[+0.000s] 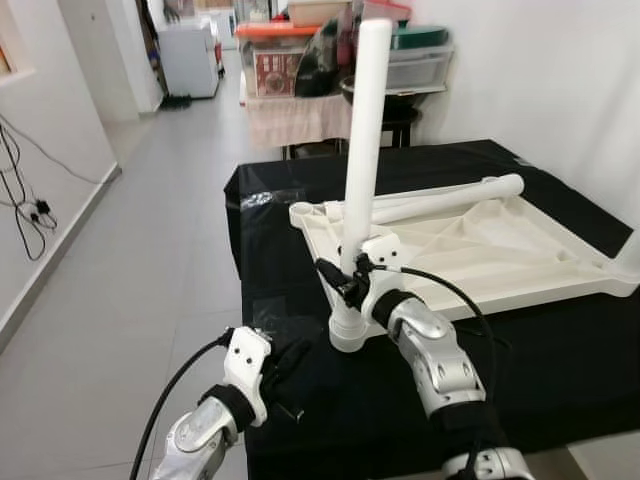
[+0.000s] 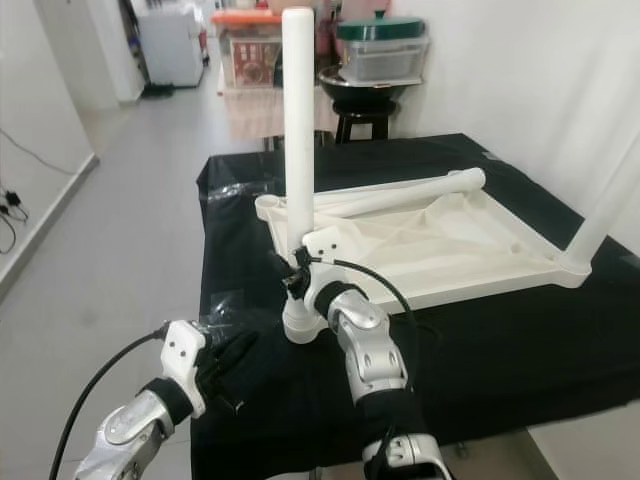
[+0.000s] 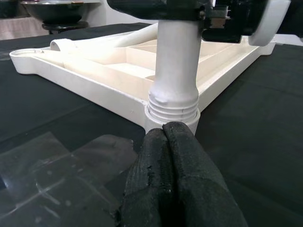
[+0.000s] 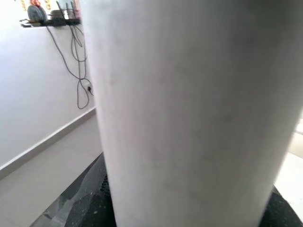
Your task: Building children table
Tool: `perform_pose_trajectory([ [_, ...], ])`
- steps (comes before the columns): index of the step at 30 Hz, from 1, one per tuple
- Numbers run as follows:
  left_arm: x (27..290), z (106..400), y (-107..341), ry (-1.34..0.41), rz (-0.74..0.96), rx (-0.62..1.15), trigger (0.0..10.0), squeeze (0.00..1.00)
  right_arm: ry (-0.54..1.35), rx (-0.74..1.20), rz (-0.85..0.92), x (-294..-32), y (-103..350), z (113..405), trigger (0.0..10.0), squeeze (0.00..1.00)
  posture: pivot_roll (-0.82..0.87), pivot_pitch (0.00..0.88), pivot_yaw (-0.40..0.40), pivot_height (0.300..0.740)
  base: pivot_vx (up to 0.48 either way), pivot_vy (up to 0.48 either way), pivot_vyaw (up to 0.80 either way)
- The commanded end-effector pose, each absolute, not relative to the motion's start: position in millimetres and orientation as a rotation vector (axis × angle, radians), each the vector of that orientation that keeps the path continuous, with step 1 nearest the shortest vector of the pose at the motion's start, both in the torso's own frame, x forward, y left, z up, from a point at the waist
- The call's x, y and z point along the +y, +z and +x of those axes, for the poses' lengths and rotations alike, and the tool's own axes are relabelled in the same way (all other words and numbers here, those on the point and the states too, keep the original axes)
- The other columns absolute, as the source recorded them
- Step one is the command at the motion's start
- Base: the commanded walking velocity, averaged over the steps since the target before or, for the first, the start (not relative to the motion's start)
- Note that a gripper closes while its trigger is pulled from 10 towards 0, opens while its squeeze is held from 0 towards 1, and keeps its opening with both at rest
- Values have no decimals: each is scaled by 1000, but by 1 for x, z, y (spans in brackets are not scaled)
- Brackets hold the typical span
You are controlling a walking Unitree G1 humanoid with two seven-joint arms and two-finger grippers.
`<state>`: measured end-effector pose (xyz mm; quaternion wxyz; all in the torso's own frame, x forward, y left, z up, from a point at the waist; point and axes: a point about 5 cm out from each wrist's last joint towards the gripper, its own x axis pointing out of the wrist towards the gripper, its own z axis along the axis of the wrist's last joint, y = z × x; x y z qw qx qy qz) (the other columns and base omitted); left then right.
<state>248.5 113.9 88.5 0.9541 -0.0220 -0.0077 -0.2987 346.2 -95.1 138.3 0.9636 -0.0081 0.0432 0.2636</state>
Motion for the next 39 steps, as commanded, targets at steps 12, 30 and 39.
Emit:
perform_pose_trajectory([
  [12, 117, 250, 86, -598, -39, 9, 10000, 0, 762, 164, 74, -87, 130, 350, 10000, 1000, -13, 0, -2, 740, 0, 0, 0],
  [30, 122, 239, 87, -536, 27, -10, 10000, 0, 1269, 178, -74, -132, 180, 367, 8314, 0, 24, 0, -32, 740, 0, 0, 0],
  [39, 120, 218, 94, -539, 84, -31, 10000, 0, 1296, 243, -22, -151, 162, 355, 0, 0, 6, 0, -16, 740, 0, 0, 0],
])
